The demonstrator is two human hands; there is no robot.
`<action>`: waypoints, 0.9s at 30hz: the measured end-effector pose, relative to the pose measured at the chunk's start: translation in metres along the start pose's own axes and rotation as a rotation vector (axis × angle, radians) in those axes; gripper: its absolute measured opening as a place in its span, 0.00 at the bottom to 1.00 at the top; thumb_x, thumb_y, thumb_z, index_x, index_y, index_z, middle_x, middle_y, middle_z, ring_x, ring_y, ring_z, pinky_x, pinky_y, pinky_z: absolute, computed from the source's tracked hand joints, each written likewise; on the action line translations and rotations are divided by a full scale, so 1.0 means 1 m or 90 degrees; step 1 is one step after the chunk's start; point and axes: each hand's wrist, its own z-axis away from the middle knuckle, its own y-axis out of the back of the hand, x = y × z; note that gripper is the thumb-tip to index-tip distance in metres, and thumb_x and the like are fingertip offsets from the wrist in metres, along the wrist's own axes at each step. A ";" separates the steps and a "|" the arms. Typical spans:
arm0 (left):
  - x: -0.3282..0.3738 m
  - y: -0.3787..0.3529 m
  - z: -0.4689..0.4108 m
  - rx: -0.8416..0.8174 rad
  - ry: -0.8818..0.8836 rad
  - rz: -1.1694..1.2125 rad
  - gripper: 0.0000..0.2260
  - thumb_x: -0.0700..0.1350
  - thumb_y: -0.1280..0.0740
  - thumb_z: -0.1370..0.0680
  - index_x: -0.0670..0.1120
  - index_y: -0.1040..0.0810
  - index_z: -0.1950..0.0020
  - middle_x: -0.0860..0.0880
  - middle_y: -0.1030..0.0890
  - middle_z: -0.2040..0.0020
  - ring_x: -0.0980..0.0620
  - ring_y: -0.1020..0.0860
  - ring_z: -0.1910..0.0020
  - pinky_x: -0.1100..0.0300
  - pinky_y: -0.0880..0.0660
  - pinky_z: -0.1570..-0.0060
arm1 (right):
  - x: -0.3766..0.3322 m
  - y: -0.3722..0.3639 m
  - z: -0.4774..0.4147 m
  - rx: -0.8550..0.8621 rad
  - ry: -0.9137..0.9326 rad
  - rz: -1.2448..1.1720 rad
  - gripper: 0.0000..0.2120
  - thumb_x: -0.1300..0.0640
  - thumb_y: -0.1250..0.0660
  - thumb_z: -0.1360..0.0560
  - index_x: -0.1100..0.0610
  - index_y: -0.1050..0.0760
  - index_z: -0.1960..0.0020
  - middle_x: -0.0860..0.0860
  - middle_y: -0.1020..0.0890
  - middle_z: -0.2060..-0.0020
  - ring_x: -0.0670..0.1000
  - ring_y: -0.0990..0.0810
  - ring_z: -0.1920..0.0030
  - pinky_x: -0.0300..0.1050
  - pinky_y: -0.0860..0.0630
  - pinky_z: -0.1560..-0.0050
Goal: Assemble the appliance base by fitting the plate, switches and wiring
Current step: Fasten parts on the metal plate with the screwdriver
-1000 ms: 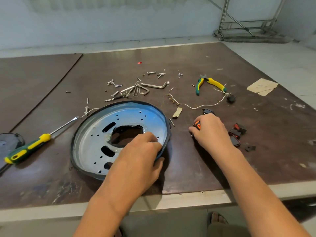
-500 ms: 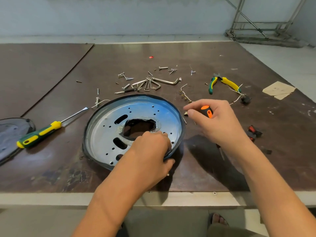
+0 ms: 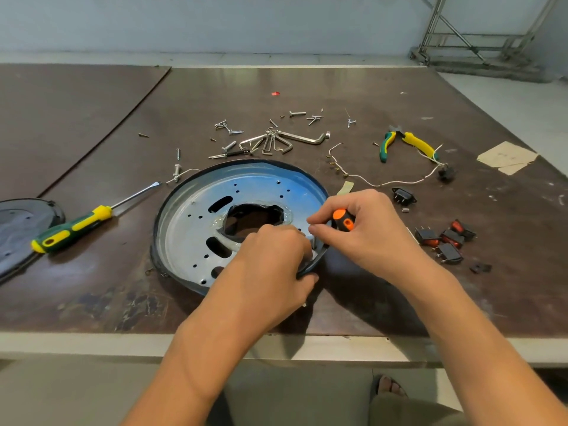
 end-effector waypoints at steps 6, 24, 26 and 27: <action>0.003 0.001 0.002 0.024 -0.005 0.033 0.11 0.52 0.28 0.25 0.52 0.20 0.44 0.56 0.21 0.46 0.56 0.23 0.49 0.58 0.24 0.48 | 0.004 0.006 -0.001 -0.085 0.048 0.045 0.08 0.49 0.28 0.24 0.52 0.14 0.56 0.47 0.16 0.60 0.47 0.18 0.58 0.46 0.23 0.54; 0.002 0.006 0.002 0.087 -0.041 0.035 0.08 0.50 0.32 0.24 0.50 0.19 0.47 0.54 0.19 0.58 0.56 0.22 0.58 0.56 0.21 0.57 | 0.017 -0.014 -0.003 -0.052 -0.388 -0.379 0.10 0.58 0.39 0.18 0.62 0.24 0.43 0.57 0.19 0.63 0.49 0.24 0.79 0.39 0.31 0.80; 0.000 0.008 0.003 0.105 -0.035 0.038 0.08 0.50 0.31 0.25 0.51 0.19 0.47 0.54 0.17 0.57 0.57 0.21 0.59 0.56 0.21 0.58 | 0.017 -0.017 -0.003 -0.051 -0.419 -0.459 0.13 0.53 0.38 0.17 0.61 0.24 0.40 0.58 0.18 0.57 0.49 0.22 0.76 0.38 0.28 0.79; -0.001 0.008 0.003 0.108 -0.034 0.039 0.09 0.51 0.31 0.25 0.51 0.19 0.47 0.53 0.17 0.57 0.57 0.21 0.59 0.56 0.21 0.58 | 0.016 -0.017 -0.004 -0.056 -0.435 -0.488 0.14 0.51 0.38 0.17 0.60 0.24 0.40 0.58 0.18 0.56 0.49 0.22 0.76 0.38 0.28 0.78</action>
